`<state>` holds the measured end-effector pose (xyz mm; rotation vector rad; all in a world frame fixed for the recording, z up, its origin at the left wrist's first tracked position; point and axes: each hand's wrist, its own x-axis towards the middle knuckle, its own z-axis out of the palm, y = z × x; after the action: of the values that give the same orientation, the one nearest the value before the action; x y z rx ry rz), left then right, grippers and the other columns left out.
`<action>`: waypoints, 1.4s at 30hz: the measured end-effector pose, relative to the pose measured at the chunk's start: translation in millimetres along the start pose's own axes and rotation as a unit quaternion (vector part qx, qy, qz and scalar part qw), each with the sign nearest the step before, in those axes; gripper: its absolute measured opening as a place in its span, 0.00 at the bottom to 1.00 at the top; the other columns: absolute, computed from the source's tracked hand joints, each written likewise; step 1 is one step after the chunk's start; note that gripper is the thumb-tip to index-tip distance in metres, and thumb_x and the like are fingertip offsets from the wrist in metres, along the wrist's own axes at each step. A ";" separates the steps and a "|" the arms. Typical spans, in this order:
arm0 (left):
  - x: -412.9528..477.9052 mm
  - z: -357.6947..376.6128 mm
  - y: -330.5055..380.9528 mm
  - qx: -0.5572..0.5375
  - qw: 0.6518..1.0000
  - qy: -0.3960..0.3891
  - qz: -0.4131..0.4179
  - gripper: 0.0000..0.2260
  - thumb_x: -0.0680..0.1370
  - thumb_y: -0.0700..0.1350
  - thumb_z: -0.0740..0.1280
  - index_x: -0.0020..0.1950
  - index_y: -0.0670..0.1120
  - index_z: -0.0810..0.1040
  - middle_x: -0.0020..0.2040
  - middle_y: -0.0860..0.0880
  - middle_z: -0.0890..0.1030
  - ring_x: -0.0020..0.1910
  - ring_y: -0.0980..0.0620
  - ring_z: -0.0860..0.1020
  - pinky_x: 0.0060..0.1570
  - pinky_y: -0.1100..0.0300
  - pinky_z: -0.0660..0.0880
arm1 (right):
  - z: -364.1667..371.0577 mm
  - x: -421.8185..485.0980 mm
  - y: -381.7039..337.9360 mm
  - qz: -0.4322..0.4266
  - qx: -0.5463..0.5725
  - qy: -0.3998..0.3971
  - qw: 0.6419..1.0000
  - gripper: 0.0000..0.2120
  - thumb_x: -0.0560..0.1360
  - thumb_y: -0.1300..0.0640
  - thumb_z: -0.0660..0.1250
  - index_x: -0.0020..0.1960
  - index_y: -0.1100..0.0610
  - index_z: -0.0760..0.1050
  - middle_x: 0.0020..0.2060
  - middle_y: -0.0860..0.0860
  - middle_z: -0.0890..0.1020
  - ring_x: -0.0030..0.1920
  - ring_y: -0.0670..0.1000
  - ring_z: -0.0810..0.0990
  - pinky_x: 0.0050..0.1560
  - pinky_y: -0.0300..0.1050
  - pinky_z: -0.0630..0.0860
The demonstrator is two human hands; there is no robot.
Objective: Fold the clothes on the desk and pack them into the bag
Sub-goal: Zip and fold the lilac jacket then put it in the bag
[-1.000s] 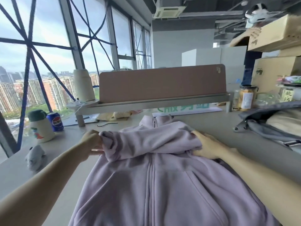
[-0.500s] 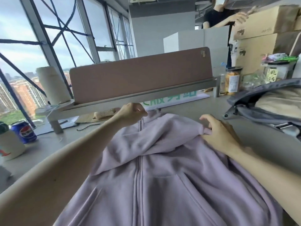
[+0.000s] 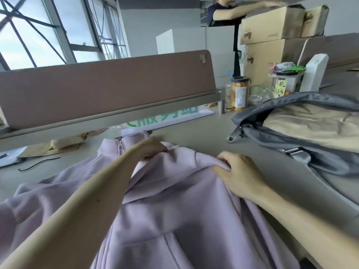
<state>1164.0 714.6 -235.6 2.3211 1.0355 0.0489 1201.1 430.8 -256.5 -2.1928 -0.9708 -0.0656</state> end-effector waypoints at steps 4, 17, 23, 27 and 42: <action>19.6 -8.5 -5.2 -0.025 0.991 0.115 0.067 0.14 0.80 0.54 0.64 0.46 0.45 0.81 0.44 0.47 0.83 0.38 0.50 0.74 0.35 0.58 0.68 | -11.3 7.8 13.1 0.001 0.026 0.069 0.997 0.04 0.73 0.54 0.72 0.43 0.53 0.79 0.29 0.44 0.77 0.32 0.47 0.74 0.31 0.34 0.67; 8.7 14.4 25.8 0.150 0.950 0.168 0.215 0.20 0.74 0.51 0.72 0.63 0.48 0.73 0.65 0.43 0.71 0.61 0.40 0.74 0.60 0.46 0.72 | -73.6 -71.6 59.5 0.101 -0.081 -0.175 0.976 0.16 0.68 0.35 0.70 0.48 0.44 0.76 0.34 0.44 0.79 0.34 0.41 0.75 0.36 0.37 0.70; -119.3 61.2 73.2 0.103 0.912 0.042 0.395 0.11 0.75 0.57 0.71 0.48 0.51 0.79 0.44 0.54 0.81 0.46 0.50 0.79 0.49 0.55 0.74 | -73.3 -130.2 46.9 0.112 -0.126 -0.093 0.981 0.13 0.69 0.46 0.69 0.52 0.44 0.72 0.41 0.42 0.79 0.45 0.49 0.78 0.45 0.47 0.75; -147.7 95.2 59.1 0.232 0.881 -0.175 0.373 0.20 0.73 0.65 0.61 0.59 0.55 0.75 0.59 0.47 0.81 0.56 0.47 0.79 0.57 0.49 0.73 | -66.2 -145.1 54.6 0.088 -0.121 -0.006 0.989 0.05 0.73 0.60 0.63 0.45 0.51 0.75 0.37 0.47 0.81 0.42 0.55 0.77 0.41 0.47 0.75; -168.6 107.7 -5.7 0.183 0.908 0.039 0.376 0.33 0.74 0.73 0.52 0.66 0.52 0.76 0.65 0.50 0.78 0.66 0.48 0.75 0.67 0.49 0.68 | -45.3 -200.1 79.5 0.155 0.181 -0.036 0.971 0.26 0.72 0.47 0.73 0.67 0.41 0.68 0.57 0.42 0.78 0.57 0.44 0.77 0.57 0.44 0.74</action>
<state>1071.0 547.4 -294.1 2.9529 0.1205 0.2685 1121.1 241.1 -334.2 -1.9866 -0.6103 0.3154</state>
